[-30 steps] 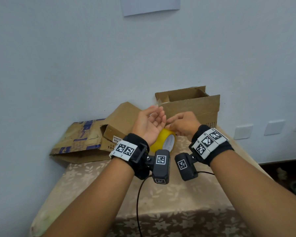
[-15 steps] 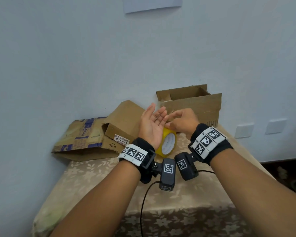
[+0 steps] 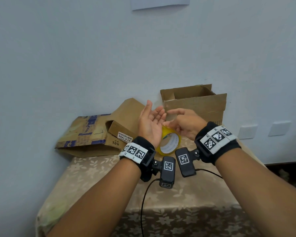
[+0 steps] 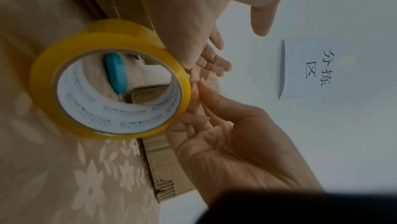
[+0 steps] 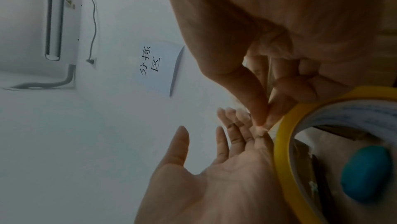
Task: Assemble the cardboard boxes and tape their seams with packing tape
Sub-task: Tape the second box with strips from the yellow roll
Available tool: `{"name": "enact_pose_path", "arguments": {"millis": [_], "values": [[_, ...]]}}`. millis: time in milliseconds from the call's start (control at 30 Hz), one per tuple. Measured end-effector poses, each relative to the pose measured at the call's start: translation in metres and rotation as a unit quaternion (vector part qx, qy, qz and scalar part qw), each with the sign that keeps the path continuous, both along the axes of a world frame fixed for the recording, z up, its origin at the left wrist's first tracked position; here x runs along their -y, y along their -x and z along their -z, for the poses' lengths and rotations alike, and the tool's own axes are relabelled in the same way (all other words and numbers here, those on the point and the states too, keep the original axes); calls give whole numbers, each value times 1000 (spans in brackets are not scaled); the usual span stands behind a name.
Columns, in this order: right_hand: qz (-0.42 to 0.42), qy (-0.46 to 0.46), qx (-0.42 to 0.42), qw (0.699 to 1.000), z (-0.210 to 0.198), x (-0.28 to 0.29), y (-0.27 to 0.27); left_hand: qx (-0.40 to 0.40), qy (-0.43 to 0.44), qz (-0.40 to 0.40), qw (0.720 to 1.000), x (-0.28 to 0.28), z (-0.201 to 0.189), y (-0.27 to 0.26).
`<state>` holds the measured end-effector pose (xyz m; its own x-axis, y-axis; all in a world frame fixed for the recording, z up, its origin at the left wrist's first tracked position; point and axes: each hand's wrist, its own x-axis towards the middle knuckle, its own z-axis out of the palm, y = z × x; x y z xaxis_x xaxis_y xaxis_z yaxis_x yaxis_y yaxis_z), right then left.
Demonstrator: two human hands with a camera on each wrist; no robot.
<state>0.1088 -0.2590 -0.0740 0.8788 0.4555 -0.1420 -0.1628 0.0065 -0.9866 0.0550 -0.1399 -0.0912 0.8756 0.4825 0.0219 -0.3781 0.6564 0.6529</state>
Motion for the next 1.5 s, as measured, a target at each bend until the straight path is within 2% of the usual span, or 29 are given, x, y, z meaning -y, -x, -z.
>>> {"name": "enact_pose_path", "arguments": {"millis": [133,400,567,800,933,1200,1500], "values": [[22,-9,-36,999,0,2,-4,5,-3,7,1000,8,0,-1],[61,-18,-47,997,8,18,-6,15,-5,14,1000,19,-1,-6],[85,2,-32,996,9,20,-7,19,-4,13,1000,18,0,-7],[58,63,34,996,2,22,-7,25,-8,11,1000,19,1,-7],[70,90,60,992,5,19,-9,26,-7,11,1000,19,1,-8],[80,72,33,994,6,11,-8,33,-5,12,999,18,2,-7],[98,59,55,992,17,6,-9,34,-10,10,999,19,2,-5]]}}
